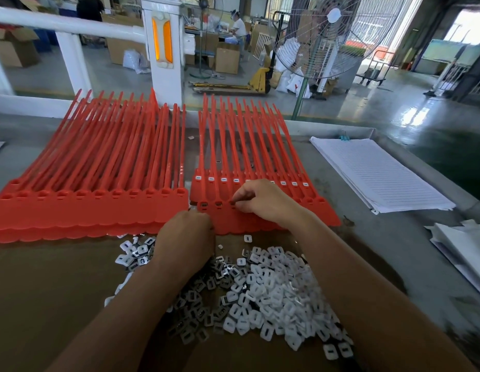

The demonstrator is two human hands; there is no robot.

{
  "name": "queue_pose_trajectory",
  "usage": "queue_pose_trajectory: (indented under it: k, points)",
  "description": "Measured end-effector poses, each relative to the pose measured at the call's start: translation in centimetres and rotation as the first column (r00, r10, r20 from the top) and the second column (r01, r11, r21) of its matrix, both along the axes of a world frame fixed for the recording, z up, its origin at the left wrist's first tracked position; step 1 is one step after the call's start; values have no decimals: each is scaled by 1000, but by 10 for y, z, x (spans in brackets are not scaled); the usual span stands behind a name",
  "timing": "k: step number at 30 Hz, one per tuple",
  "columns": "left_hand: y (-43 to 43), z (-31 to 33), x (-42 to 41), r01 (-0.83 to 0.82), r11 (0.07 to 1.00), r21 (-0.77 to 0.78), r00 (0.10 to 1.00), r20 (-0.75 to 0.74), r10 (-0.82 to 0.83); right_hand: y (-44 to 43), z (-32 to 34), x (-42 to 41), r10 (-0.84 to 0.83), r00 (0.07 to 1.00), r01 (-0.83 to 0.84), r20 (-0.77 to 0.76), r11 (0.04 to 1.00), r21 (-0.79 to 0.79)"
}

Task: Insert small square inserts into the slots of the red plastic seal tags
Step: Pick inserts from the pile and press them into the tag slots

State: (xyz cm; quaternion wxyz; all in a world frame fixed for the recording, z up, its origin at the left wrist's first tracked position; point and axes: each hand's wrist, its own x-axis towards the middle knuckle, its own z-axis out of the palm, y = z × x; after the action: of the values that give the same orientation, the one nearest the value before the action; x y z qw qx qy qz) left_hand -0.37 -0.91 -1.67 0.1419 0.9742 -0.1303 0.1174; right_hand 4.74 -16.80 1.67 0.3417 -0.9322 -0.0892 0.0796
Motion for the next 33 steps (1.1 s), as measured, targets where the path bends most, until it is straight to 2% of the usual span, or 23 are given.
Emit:
queue_pose_trajectory:
  k: [3,6,12,18,33]
  points:
    - [0,0,0,5,1000,-10,1000,-9,-6,-4,4,-20,96,995,-97,16,995,33]
    - [0,0,1,7,1000,-3,1000,-19,-7,-2,7,-44,279,960,-278,-35,960,34]
    - [-1,-1,4,-7,1000,-2,999,-50,7,8,4,-61,437,898,-441,-57,894,-81]
    - [-1,-1,6,-14,1000,8,999,-51,15,13,1,-65,459,888,-455,-5,879,-142]
    - [-2,-2,6,-4,1000,30,1000,-7,4,2,1,-64,376,927,-375,-12,927,24]
